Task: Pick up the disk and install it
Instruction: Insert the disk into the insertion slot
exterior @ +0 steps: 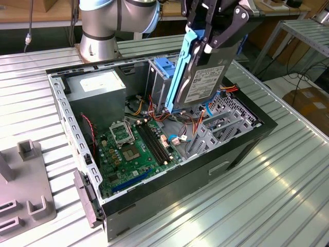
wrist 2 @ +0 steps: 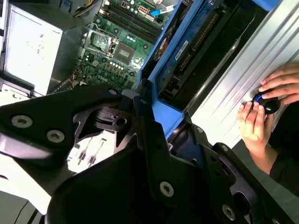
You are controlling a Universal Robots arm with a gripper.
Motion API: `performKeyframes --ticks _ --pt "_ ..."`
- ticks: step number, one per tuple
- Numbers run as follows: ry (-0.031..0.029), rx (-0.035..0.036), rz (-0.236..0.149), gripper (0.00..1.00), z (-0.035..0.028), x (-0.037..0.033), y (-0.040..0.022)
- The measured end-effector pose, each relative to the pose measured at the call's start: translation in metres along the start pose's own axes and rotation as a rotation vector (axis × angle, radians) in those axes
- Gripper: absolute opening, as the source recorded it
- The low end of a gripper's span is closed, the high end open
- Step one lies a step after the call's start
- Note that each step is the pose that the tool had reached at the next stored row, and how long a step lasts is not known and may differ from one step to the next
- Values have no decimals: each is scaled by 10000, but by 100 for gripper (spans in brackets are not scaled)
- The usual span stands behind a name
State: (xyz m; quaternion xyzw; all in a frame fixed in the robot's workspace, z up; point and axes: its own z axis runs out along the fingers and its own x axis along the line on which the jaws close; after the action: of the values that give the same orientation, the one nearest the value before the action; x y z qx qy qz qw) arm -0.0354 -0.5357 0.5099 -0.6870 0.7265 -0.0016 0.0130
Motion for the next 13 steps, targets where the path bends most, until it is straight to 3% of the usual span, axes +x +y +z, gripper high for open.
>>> performKeyframes --ticks 6,7,13 --pt "0 0 0 37 26 -7 -188" --pt "-1 0 -1 37 36 -10 -257" --pt "1 0 0 37 51 -12 -332"
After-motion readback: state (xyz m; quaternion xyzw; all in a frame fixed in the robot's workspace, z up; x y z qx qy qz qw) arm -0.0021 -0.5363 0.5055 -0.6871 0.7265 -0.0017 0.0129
